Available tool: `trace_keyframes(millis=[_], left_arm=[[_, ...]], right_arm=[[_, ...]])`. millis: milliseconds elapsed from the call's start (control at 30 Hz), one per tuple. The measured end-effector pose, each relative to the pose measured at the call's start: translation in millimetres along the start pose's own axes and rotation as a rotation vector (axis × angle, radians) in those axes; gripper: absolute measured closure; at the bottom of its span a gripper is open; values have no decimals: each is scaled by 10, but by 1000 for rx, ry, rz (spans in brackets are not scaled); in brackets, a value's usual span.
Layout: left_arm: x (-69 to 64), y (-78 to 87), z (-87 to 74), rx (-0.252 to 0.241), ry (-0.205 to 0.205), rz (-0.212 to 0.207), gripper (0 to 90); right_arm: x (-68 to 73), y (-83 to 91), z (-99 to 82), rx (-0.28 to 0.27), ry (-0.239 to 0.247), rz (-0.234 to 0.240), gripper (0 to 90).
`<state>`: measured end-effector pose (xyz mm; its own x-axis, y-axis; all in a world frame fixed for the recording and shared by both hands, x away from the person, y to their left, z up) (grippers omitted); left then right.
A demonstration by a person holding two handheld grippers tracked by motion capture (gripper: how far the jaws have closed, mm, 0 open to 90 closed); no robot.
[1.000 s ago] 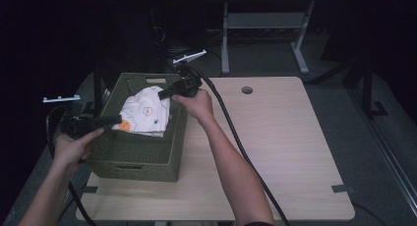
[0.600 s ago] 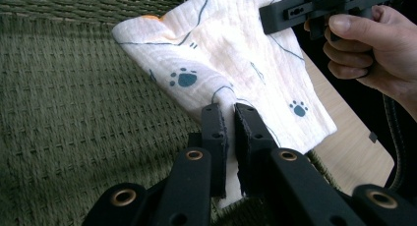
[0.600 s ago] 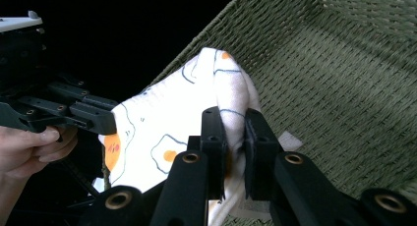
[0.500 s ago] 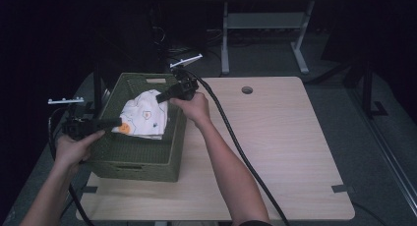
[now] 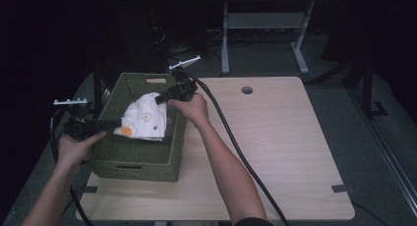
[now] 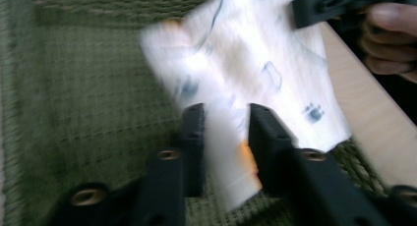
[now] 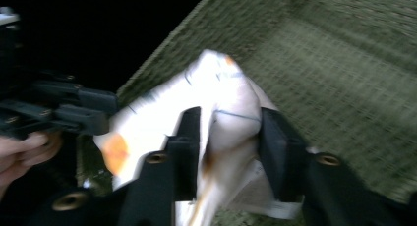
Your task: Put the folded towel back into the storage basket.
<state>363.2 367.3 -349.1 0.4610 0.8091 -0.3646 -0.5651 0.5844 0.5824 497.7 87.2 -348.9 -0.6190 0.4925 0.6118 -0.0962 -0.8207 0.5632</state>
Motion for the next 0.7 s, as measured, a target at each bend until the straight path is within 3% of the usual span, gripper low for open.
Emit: trace_keyframes(millis=[67, 300, 700], left_arm=[[16, 6, -8, -3, 7, 9, 663], [8, 15, -2, -7, 12, 2, 666], [-125, 8, 48, -22, -13, -27, 665]], right_arm=[[-28, -6, -7, 7, 1, -17, 592], [-56, 34, -41, 6, 4, -14, 606], [-16, 223, -96, -20, 10, 5, 622]])
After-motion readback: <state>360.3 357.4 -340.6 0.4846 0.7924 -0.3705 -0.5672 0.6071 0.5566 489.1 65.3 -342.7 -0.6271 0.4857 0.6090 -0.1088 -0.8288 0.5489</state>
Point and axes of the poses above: each handheld gripper's, and its own axes: y roughly backward along the jaws, z roughly out of its top, x roughly to its left, the point moved 2 cm from there along -y, roughly forward along the jaws, and after that the axes turned 3 degrees about -y, right-handed, at the moved point
